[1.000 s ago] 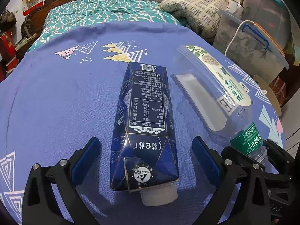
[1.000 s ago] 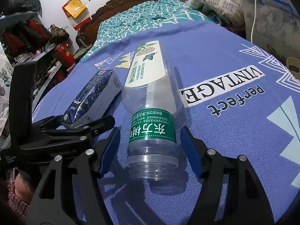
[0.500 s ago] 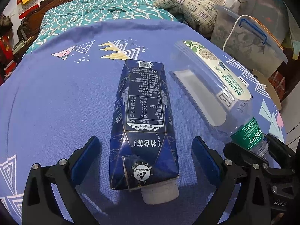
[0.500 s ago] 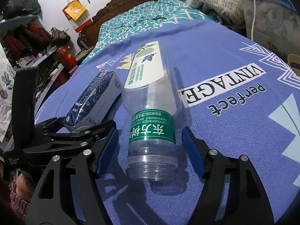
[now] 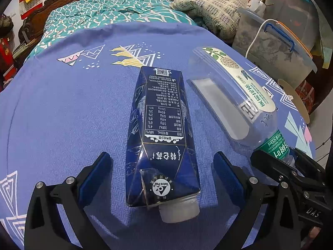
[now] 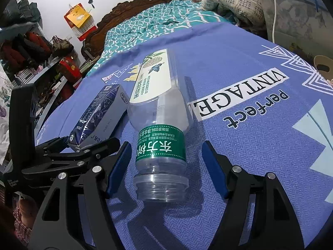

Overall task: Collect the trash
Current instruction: 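Hold the left gripper around the carton while the right stays around the bottle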

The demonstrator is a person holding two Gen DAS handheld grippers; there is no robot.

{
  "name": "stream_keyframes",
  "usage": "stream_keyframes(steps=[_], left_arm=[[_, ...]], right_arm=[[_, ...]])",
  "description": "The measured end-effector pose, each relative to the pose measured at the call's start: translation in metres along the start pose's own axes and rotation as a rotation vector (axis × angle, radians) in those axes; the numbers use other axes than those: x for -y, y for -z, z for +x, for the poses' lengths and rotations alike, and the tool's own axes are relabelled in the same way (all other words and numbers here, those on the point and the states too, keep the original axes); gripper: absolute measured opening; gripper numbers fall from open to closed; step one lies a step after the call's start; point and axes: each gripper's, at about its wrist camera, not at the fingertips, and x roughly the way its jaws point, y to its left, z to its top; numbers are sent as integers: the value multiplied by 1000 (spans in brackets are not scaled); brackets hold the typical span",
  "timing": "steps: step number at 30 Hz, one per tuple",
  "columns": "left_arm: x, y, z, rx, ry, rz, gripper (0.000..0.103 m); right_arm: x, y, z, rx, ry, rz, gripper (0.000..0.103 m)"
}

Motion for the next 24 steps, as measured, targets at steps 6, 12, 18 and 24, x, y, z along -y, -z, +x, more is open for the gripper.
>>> stream_keyframes(steps=[6,12,18,24], left_arm=[[-6,1,-3,9,30,-20,94],[-7,1,-4,11,30,-23,94],[-11,1,-6,17,12,-45,94],[-21,2,-14,59,14,-94,94]], right_arm=[[0,0,0,0,-2,2,71],[0,0,0,0,-3,3,71],[0,0,0,0,-2,3,71],[0,0,0,0,-2,3,71]])
